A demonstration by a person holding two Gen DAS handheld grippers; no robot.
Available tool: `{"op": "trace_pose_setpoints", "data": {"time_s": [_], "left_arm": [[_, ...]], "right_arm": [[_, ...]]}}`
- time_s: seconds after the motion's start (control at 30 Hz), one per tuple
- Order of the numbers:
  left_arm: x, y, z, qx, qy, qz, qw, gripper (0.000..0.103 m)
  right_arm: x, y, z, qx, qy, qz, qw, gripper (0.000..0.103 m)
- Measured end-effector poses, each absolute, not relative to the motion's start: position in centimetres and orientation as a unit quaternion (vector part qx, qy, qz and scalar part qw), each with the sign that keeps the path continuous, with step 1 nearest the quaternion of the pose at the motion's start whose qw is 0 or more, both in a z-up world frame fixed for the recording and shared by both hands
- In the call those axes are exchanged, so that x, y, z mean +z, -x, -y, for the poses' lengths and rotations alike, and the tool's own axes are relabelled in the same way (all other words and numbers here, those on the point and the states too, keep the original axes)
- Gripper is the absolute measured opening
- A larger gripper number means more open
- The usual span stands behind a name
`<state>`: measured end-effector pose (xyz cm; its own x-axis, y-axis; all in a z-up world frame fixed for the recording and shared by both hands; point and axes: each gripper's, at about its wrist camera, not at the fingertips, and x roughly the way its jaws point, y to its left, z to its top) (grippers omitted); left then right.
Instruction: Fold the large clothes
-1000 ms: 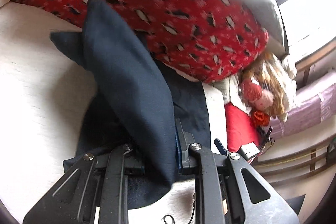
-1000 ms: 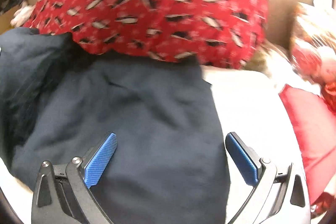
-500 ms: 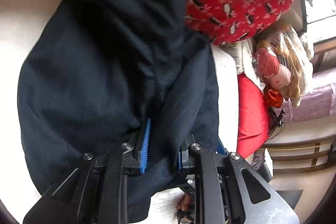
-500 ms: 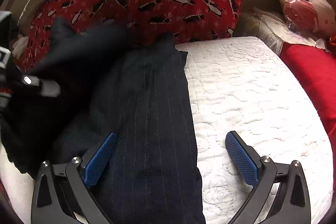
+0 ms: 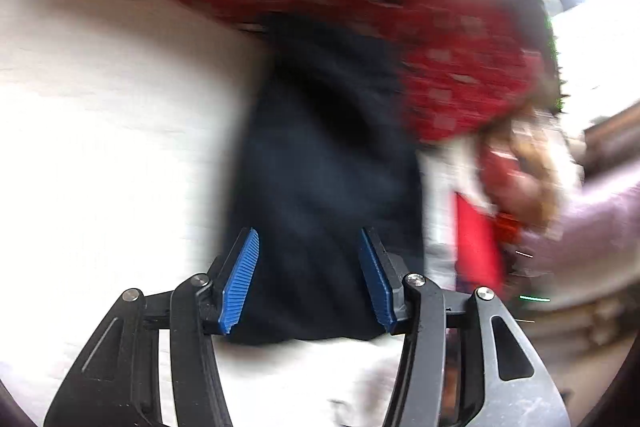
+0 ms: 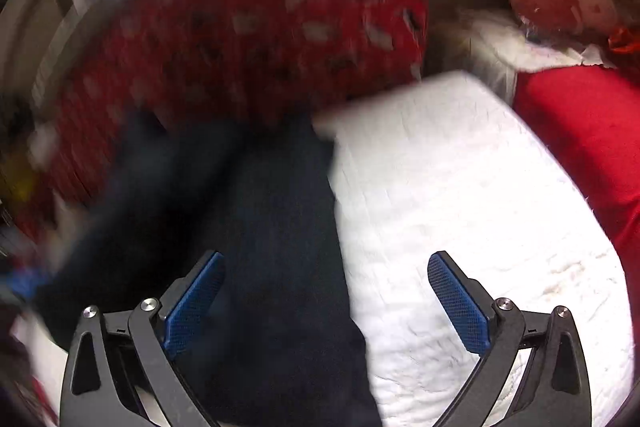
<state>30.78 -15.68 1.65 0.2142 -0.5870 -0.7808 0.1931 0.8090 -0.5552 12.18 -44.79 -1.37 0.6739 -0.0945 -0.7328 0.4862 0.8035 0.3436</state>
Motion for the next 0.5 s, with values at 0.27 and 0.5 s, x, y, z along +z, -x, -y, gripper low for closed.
{"op": "trace_pose_setpoints", "data": {"time_s": [0.27, 0.5], "left_arm": [[-3.6, -28.2, 18.3, -0.249, 0.102, -0.585, 0.765, 0.053], [-1.7, -28.6, 16.1, -0.288, 0.147, -0.578, 0.749, 0.053]], "right_arm": [[-0.8, -22.8, 40.9, 0.006, -0.342, -0.443, 0.829, 0.102], [0.6, -25.1, 36.3, 0.053, -0.222, -0.466, 0.855, 0.013]]}}
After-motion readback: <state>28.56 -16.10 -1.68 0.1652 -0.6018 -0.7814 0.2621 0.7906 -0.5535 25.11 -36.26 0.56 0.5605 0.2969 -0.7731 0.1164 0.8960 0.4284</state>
